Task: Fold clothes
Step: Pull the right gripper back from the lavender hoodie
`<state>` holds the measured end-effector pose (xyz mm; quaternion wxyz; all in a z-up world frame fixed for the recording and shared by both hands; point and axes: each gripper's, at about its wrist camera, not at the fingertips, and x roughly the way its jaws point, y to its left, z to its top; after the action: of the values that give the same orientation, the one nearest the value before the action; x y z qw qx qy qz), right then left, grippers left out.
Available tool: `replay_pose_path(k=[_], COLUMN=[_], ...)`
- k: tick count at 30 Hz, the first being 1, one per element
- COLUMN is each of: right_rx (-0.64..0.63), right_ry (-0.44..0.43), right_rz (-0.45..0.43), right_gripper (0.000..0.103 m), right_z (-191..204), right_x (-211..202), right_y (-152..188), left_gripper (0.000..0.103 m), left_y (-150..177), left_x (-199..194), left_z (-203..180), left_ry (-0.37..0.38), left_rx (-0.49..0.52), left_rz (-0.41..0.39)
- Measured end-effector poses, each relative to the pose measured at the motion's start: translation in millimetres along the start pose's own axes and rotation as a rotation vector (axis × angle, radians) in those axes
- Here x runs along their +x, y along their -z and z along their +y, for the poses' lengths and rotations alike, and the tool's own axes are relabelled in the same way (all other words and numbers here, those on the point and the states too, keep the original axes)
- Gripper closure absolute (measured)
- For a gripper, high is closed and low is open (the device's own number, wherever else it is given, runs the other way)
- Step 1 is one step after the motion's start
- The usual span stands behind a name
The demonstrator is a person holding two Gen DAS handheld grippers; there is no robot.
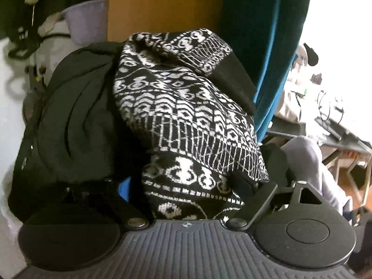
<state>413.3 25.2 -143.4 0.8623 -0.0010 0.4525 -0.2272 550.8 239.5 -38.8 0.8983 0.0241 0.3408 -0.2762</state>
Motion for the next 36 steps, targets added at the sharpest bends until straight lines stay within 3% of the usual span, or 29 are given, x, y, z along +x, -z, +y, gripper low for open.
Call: replay_pose_path(k=[3, 5, 7, 14, 20, 26, 36], right_rx=[-0.003, -0.007, -0.004, 0.011, 0.017, -0.088, 0.006], right_ry=[-0.009, -0.016, -0.021, -0.027, -0.062, -0.116, -0.325], right_rz=[-0.006, -0.013, -0.012, 0.011, 0.011, -0.087, -0.044], right_gripper=[0.001, 0.001, 0.001, 0.001, 0.001, 0.001, 0.005], right_z=[-2, -3, -4, -7, -13, -18, -28], right_x=[0, 1, 0, -3, -13, -42, -60], right_y=[1, 2, 2, -3, -8, -16, -31], left_gripper=[0.043, 0.070, 0.076, 0.077, 0.077, 0.077, 0.076], left_y=[0, -1, 0, 14, 20, 26, 33], left_x=[-7, -16, -30, -49, -53, -50, -39], left_z=[1, 3, 4, -6, -1, 0, 7], left_ry=[0.008, 0.028, 0.058, 0.062, 0.061, 0.055, 0.067], left_rx=[-0.022, -0.051, -0.091, -0.071, -0.122, -0.159, -0.238], left_rz=[-0.010, -0.017, -0.042, -0.072, -0.074, -0.064, -0.063])
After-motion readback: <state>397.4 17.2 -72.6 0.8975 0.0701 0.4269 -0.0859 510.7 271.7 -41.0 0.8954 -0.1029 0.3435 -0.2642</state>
